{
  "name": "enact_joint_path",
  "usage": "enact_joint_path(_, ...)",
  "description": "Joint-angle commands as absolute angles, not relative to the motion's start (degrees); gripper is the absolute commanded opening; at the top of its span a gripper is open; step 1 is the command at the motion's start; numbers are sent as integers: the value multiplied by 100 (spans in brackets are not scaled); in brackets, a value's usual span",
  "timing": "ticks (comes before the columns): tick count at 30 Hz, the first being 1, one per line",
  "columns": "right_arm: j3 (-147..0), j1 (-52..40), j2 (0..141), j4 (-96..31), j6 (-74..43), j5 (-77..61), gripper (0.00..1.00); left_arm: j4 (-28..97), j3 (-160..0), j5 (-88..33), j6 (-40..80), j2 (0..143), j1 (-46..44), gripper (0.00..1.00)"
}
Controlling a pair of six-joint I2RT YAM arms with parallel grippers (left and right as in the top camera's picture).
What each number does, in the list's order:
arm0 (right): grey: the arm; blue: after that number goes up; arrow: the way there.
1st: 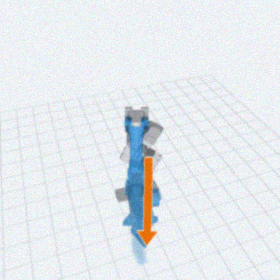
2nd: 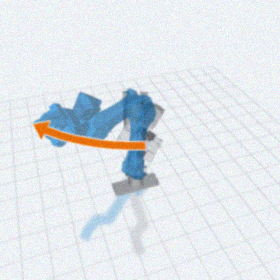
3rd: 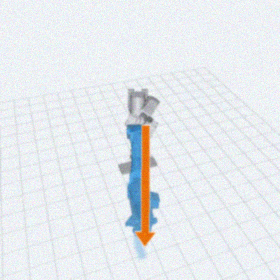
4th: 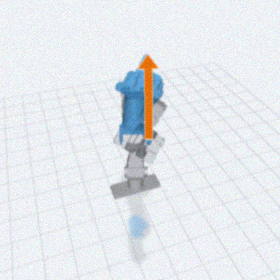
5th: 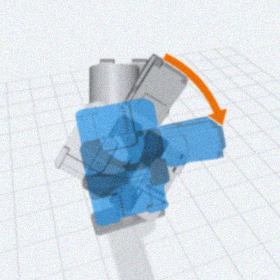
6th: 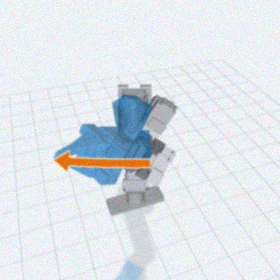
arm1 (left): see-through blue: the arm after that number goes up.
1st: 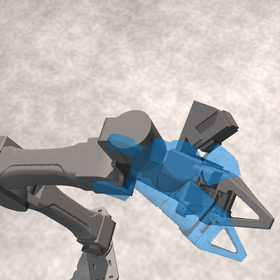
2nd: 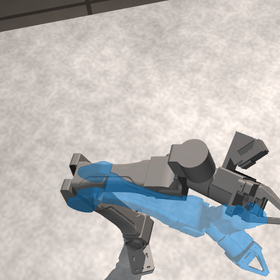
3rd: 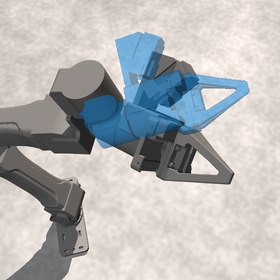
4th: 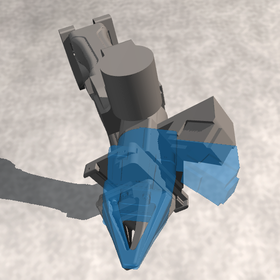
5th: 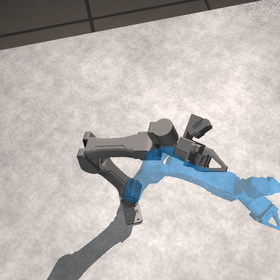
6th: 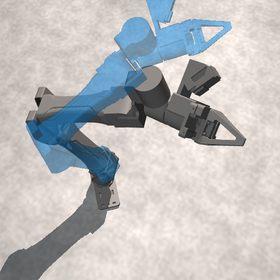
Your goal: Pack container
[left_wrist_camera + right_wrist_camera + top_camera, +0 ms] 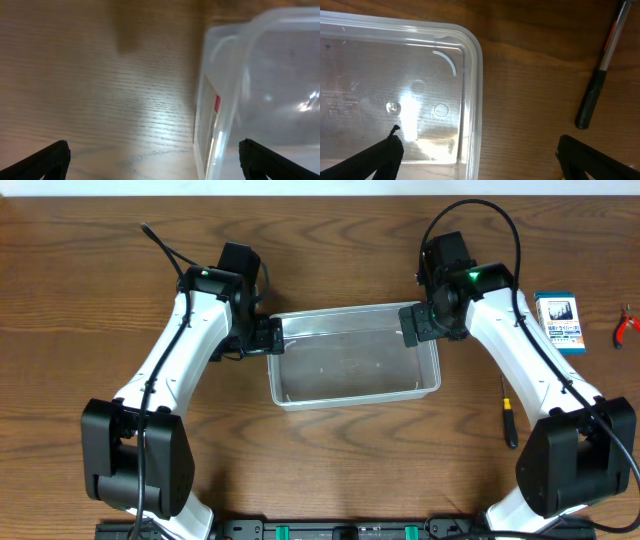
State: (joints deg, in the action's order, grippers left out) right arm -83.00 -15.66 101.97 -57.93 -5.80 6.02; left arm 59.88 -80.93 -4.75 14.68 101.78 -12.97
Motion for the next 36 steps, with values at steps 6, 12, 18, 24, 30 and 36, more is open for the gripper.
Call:
enact_joint_path(6,-8399,-1529,10127,-5778,-530,596,99,5988,-8073,-191,1710,10431,-1306,98)
enact_joint_path(12,-8399,-1529,10127,-5763,-528,596,99,5924,-8073,-193,1702,10464,-1448,98)
enact_joint_path(18,-8399,-1529,10127,-5758,-528,596,99,5833,-8073,-198,1640,10464,-1699,98)
enact_joint_path(24,-8399,-1529,10127,-5758,-526,596,99,5754,-8073,-198,1645,10508,-1743,98)
enact_joint_path(30,-8399,-1529,10127,-5758,-521,598,99,5754,-8073,-255,1643,10770,-1745,98)
enact_joint_path(36,-8399,-1529,10127,-5758,-526,593,99,5749,-8073,-252,1640,10849,-1743,98)
